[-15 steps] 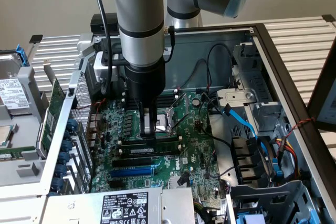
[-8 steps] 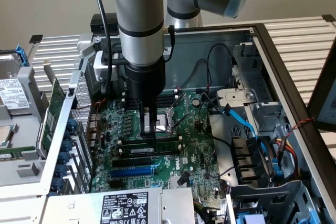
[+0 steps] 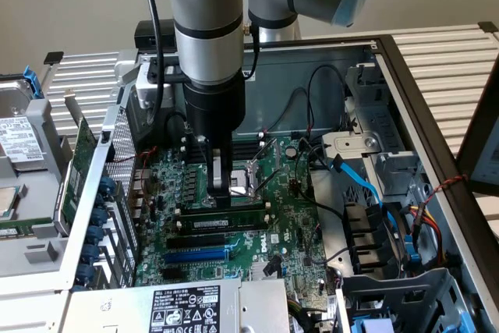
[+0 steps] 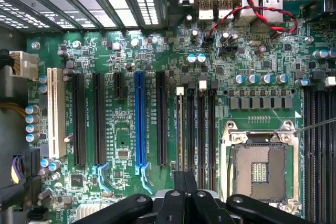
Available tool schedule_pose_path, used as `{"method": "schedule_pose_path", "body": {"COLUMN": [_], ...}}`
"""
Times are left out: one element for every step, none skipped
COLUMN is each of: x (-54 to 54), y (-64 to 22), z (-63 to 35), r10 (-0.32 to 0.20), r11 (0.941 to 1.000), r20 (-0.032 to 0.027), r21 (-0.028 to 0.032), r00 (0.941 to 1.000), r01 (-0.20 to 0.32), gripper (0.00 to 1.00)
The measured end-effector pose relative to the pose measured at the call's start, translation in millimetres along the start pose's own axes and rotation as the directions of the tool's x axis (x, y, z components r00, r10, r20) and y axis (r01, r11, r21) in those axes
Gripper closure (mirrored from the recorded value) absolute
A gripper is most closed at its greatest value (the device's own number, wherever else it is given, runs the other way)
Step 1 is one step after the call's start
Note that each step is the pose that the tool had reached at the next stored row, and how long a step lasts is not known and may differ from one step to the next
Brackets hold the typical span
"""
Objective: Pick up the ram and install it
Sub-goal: 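Press down the ram until it locks into place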
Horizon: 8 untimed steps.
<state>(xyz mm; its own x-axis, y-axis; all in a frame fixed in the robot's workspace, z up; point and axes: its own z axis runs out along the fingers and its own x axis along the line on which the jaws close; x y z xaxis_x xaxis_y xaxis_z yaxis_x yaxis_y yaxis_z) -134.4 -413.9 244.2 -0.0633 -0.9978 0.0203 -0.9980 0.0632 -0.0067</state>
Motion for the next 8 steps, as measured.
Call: {"method": "schedule_pose_path", "body": {"x": [0.0, 0.0, 0.0, 0.0, 0.0, 0.0, 0.0, 0.0], "y": [0.0, 0.0, 0.0, 0.0, 0.0, 0.0, 0.0, 0.0], "z": [-0.4, -0.4, -0.4, -0.4, -0.3, -0.4, -0.4, -0.4], "r10": [0.0, 0.0, 0.0, 0.0, 0.0, 0.0, 0.0, 0.0], "r11": [1.0, 1.0, 1.0, 1.0, 1.0, 1.0, 1.0, 1.0], "r20": [0.0, 0.0001, 0.0001, 0.0001, 0.0001, 0.0, 0.0, 0.0], "r21": [0.0001, 0.0001, 0.0001, 0.0001, 0.0001, 0.0001, 0.0, 0.0], "r00": [1.0, 1.0, 1.0, 1.0, 1.0, 1.0, 1.0, 1.0], "r01": [0.0, 0.0, 0.0, 0.0, 0.0, 0.0, 0.0, 0.0], "gripper": [0.89, 0.89, 0.89, 0.89, 0.89, 0.89, 0.89, 0.89]}}
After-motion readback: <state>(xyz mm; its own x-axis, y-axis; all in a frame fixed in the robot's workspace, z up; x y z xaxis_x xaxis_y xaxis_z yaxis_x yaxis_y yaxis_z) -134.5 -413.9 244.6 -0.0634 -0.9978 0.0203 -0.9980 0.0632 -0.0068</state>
